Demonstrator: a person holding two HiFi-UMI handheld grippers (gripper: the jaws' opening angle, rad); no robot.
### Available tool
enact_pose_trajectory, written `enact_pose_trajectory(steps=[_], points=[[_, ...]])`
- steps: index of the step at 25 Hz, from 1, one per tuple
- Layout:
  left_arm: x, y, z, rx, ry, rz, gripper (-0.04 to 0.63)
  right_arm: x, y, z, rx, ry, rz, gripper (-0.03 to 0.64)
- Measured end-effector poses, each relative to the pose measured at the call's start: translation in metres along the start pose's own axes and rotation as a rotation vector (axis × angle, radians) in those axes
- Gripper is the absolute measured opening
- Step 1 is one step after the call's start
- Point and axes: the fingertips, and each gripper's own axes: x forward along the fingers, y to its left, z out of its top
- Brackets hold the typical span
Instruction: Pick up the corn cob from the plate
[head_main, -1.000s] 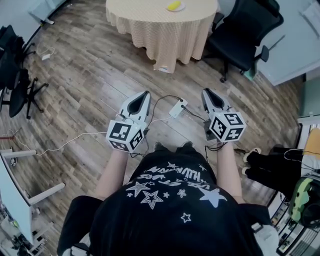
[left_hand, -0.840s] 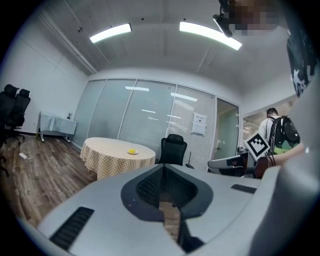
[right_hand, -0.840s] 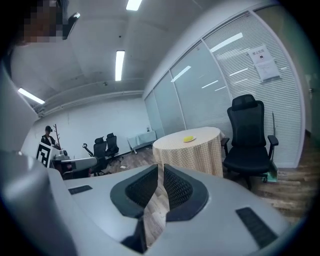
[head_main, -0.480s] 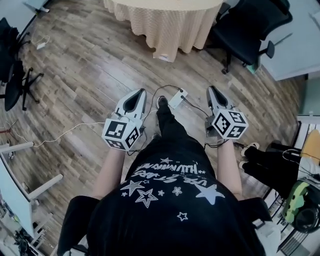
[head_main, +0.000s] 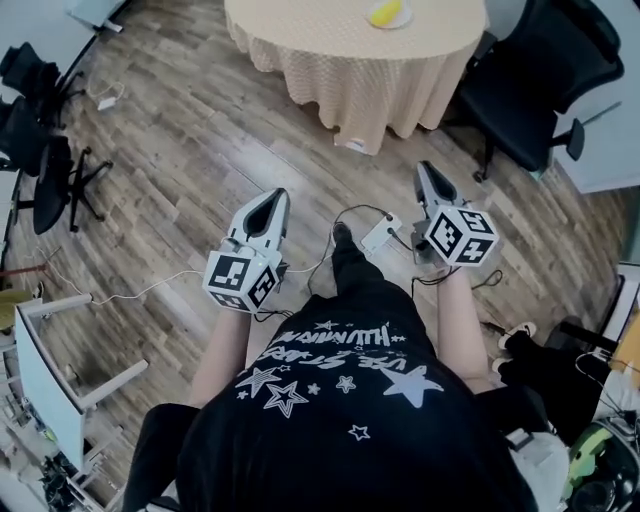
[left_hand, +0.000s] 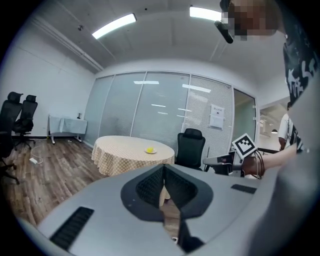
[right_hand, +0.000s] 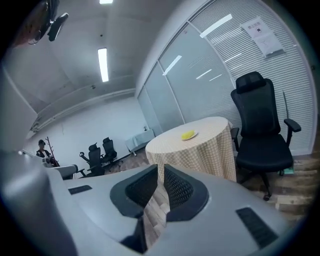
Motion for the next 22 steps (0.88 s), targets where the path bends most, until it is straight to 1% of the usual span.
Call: enact_pose_trajectory(steps=[3, 8, 11, 13, 15, 17, 20, 22], points=[[0.035, 0.014, 0.021, 0.015, -0.02, -0.005, 0.008, 0.032, -0.018, 0.019, 0.006, 0.012, -0.009, 0.052], [0.085, 0.038, 0.033, -0.02, -0.005, 0.006, 0.008, 0.079, -0.046, 0.051, 0.022, 0.014, -0.026, 0.052], [0.113, 0.044, 0.04, -0.005, 0.008, 0.009, 0.007, 0.099, -0.067, 0.066, 0.045, 0.009, -0.031, 0.052], [0.129, 0.046, 0.051, 0.008, -0.005, 0.017, 0.008, 0.112, -0.081, 0.074, 0.06, 0.005, -0.035, 0.052], [0.139, 0.048, 0.06, 0.021, -0.023, 0.029, 0.008, 0.126, -0.091, 0.082, 0.077, -0.002, -0.03, 0.052], [0.143, 0.053, 0.064, 0.029, -0.023, 0.044, 0.006, 0.14, -0.094, 0.088, 0.102, -0.006, -0.015, 0.052], [0.144, 0.063, 0.066, 0.042, -0.011, 0.066, 0.008, 0.151, -0.085, 0.094, 0.11, -0.01, 0.015, 0.052], [0.145, 0.073, 0.07, 0.039, -0.013, 0.084, 0.007, 0.157, -0.082, 0.095, 0.106, -0.008, 0.02, 0.052]])
